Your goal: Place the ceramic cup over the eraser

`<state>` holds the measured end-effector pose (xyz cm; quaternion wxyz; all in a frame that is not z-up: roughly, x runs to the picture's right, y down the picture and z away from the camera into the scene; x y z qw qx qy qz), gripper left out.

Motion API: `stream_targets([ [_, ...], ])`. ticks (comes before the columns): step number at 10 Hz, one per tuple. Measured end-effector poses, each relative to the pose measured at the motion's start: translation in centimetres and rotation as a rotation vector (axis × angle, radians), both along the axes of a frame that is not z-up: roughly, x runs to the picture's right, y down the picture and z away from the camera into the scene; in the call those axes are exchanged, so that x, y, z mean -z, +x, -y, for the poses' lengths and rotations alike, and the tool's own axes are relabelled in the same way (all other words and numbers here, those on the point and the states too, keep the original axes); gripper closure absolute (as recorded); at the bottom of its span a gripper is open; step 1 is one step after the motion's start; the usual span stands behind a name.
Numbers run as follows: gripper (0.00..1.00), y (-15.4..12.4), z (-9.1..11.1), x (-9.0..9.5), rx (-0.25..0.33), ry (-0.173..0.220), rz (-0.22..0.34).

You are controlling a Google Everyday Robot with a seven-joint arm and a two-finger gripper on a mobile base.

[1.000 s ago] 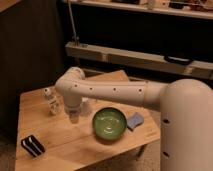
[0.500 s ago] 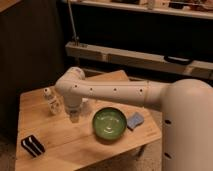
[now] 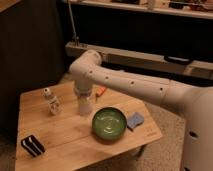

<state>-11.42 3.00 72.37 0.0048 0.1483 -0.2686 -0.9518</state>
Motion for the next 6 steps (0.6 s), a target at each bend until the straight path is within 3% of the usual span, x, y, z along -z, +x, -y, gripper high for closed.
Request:
stream_targets([
  [1,1.0,1.6,2.0,-1.0,-0.062,-0.013,0.043],
  [3,0.83,4.7,4.0,-3.5,-0.21,-0.057,0.243],
  [5,0.7,5.9,5.0,-4.8,-0.284,-0.063,0.414],
  [6,0.7,6.5,5.4,-5.2,-0.308,-0.056,0.463],
])
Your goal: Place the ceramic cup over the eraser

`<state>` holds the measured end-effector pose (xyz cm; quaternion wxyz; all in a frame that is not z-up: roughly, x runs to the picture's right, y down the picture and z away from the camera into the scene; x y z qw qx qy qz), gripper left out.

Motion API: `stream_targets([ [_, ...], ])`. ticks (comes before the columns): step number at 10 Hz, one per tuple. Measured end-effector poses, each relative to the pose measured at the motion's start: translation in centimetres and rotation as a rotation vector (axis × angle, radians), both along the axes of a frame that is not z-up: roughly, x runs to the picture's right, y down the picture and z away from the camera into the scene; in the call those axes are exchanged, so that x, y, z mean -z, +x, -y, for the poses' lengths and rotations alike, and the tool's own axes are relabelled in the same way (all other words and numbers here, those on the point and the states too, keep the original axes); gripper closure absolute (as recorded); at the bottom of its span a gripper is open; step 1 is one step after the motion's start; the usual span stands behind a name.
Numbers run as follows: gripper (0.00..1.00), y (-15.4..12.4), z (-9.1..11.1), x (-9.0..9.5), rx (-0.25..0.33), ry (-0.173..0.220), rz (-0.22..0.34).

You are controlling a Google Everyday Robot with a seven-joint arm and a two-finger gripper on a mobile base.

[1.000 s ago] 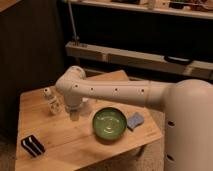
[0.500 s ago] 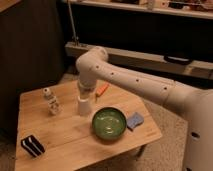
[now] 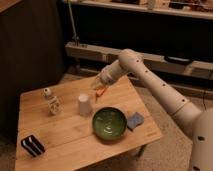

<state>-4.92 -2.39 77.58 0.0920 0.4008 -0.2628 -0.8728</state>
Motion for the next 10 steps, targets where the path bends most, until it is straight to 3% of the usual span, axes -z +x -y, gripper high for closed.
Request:
stream_targets([
  [2,0.7,0.6,0.2,-0.4,-0.024,0.006,0.036],
  [4,0.7,0.4,0.1,-0.4,-0.021,0.006,0.038],
  [8,0.7,0.2,-0.1,-0.4,-0.003,-0.05,-0.034],
  [10,0.7,0.2,-1.3,-1.3,-0.002,-0.074,-0.042],
])
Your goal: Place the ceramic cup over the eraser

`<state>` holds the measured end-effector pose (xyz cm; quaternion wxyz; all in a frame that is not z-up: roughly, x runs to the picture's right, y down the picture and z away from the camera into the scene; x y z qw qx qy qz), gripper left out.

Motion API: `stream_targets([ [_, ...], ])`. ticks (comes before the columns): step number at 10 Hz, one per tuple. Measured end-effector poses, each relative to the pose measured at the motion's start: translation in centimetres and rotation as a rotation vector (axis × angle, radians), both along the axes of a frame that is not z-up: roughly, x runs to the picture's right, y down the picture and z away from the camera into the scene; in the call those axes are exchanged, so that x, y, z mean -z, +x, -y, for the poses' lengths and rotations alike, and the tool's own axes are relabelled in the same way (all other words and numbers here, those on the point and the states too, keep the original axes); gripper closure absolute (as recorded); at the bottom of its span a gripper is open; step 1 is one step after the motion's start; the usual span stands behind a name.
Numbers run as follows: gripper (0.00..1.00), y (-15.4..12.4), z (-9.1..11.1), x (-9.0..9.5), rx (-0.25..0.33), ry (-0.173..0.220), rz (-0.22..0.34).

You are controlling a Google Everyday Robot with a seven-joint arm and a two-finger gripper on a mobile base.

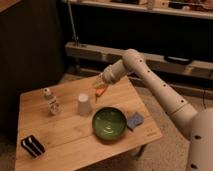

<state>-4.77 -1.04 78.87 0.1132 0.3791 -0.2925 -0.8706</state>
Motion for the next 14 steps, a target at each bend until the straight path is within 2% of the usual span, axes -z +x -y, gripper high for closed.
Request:
stream_targets([
  [2,0.7,0.3,-1.1,-0.7,-0.021,-0.021,0.021],
  [7,0.7,-0.4,-2.8,-1.4,-0.014,-0.029,0.067],
  [8,0.74,-0.7,-3.5,-1.9,-0.001,-0.028,0.071],
  [10,0.89,-0.7,-4.1,-2.4,0.004,-0.024,0.07],
  [11,0.9,-0.6,-4.1,-2.4,0.004,-0.015,0.068],
  [12,0.85,-0.7,-4.1,-2.4,0.006,-0.01,0.068],
  [14,0.63,-0.7,-4.1,-2.3,0.011,-0.003,0.067],
])
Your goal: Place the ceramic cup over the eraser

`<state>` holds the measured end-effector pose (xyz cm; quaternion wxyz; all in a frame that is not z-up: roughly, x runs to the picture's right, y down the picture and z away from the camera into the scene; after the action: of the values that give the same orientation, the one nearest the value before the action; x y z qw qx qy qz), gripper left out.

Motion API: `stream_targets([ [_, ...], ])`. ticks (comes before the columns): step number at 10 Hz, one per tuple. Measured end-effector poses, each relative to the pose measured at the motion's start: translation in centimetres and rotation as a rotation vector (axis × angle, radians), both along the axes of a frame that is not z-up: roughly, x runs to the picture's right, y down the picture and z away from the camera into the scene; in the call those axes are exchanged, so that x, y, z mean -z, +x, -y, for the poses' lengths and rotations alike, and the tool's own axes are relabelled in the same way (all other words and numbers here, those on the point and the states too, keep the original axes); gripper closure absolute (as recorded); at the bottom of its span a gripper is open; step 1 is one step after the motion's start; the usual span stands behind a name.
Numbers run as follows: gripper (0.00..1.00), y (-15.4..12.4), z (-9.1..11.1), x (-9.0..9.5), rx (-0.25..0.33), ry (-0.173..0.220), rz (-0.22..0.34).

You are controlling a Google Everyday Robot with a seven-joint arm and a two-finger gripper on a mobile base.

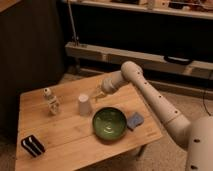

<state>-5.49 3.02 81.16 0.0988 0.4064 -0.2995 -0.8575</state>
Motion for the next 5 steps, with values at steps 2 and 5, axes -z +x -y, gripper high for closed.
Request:
stream_targets([
  [2,0.43,-0.09,-0.02,-0.08,0.003,-0.003,0.0],
  [5,0.35,-0.18,-0.09,-0.4,0.006,-0.011,0.0],
])
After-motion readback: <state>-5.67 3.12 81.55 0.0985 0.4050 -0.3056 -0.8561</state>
